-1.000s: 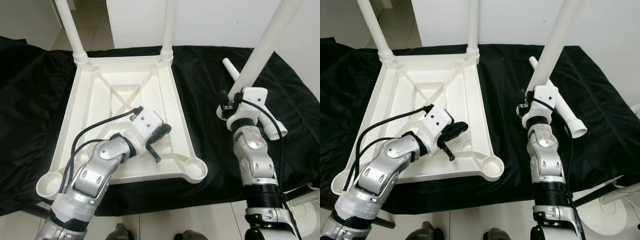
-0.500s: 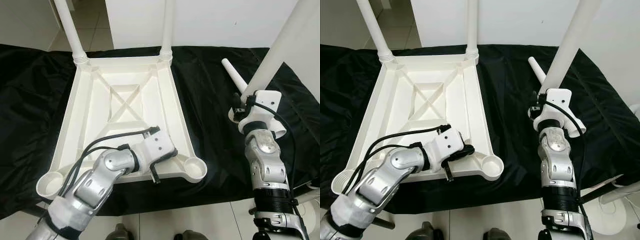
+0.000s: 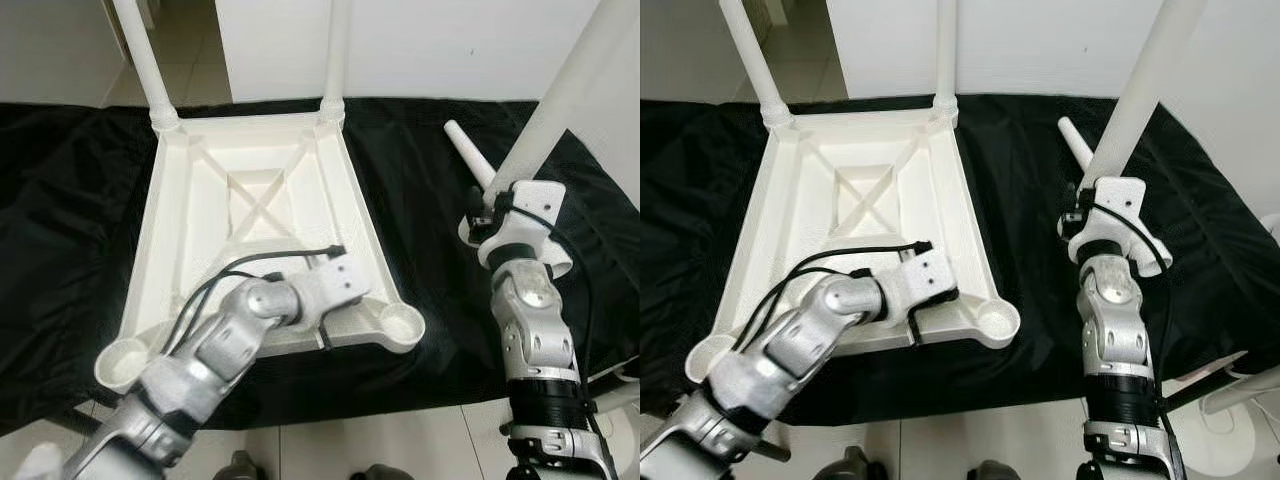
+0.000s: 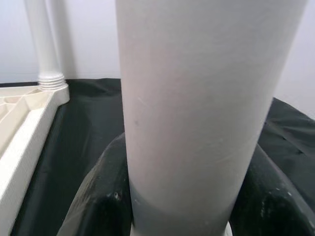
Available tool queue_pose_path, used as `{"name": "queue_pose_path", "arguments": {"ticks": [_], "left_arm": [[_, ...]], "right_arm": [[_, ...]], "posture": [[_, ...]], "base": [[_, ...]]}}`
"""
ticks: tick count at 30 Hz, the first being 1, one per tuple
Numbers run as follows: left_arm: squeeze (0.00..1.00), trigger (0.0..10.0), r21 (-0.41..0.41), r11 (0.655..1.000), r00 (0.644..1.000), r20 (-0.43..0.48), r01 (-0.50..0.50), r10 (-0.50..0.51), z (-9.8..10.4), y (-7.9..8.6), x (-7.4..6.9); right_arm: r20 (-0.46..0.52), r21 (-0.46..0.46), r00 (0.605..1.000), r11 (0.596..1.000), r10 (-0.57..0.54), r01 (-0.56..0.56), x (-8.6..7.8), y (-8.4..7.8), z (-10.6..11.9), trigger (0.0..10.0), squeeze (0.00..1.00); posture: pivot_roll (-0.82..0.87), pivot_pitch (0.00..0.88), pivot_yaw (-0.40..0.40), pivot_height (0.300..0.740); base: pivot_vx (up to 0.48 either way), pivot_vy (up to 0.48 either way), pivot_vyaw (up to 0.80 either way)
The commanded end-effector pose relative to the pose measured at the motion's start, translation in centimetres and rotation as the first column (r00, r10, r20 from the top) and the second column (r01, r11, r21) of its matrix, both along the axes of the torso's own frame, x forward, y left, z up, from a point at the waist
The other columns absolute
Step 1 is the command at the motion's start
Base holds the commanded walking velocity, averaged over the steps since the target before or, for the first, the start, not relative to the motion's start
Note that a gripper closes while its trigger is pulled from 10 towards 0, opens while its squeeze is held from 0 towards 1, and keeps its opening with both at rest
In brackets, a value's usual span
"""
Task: Building children table
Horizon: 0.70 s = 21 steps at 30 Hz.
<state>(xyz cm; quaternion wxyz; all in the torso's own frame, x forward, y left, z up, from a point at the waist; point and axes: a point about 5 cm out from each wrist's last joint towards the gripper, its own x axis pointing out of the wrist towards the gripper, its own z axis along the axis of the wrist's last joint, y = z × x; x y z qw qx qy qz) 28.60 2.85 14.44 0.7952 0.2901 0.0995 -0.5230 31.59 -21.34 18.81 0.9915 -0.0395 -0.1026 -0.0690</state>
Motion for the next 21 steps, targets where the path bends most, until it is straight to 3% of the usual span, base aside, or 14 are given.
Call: {"name": "queue_pose_path", "arguments": {"ticks": [1, 9, 12, 13, 14, 19, 21], "left_arm": [[0.0, 10.0, 0.039, 0.961, 0.96, 0.078, -0.273, 0.269, -1.6, 1.4, 1.8], [0.0, 10.0, -0.023, 0.924, 0.919, 0.1, -0.381, 0.381, -0.8, -0.4, 3.8], [0.0, 10.0, -0.123, 0.87, 0.868, 0.09, -0.477, 0.488, 0.8, -0.7, 5.3], [0.0, 10.0, -0.123, 0.87, 0.868, 0.09, -0.477, 0.488, 0.8, -0.7, 5.3], [0.0, 10.0, -0.197, 0.845, 0.853, 0.064, -0.498, 0.517, 2.0, -0.6, 5.9], [0.0, 10.0, -0.274, 0.827, 0.852, 0.046, -0.491, 0.521, 3.2, -0.4, 6.1], [0.0, 10.0, -0.399, 0.817, 0.886, 0.022, -0.416, 0.462, 5.3, 0.0, 5.6]], "right_arm": [[0.007, 0.006, 1.0, 1.0, 0.0, 0.0, -0.2, 0.1, 0.2, 10.0, 0.0], [0.01, 0.017, 1.0, 1.0, -0.016, 0.016, -0.5, 0.2, 0.1, 10.0, 0.0], [0.009, 0.021, 1.0, 0.999, -0.025, 0.025, -0.6, 0.1, 0.0, 10.0, 0.0], [0.009, 0.021, 1.0, 0.999, -0.025, 0.025, -0.6, 0.1, 0.0, 10.0, 0.0], [0.009, 0.023, 1.0, 0.999, -0.027, 0.027, -0.7, 0.1, 0.0, 10.0, 0.0], [0.009, 0.024, 1.0, 0.999, -0.028, 0.028, -0.8, 0.1, -0.1, 10.0, 0.0], [0.01, 0.032, 1.0, 0.999, -0.022, 0.021, -0.8, 0.3, -0.2, 10.0, 0.0]], "posture": [[-0.13, 0.061, 0.038, 0.74], [-0.15, 0.071, 0.051, 0.74], [-0.15, 0.077, 0.056, 0.74], [-0.15, 0.077, 0.056, 0.74], [-0.15, 0.08, 0.058, 0.74], [-0.14, 0.083, 0.059, 0.74], [-0.13, 0.088, 0.056, 0.74]], "base": [[0.0, 0.0, 0.0], [0.0, 0.0, 0.0], [0.0, 0.0, 0.0], [0.0, 0.0, 0.0], [0.0, 0.0, 0.0], [0.0, 0.0, 0.0], [0.0, 0.0, 0.0]]}}
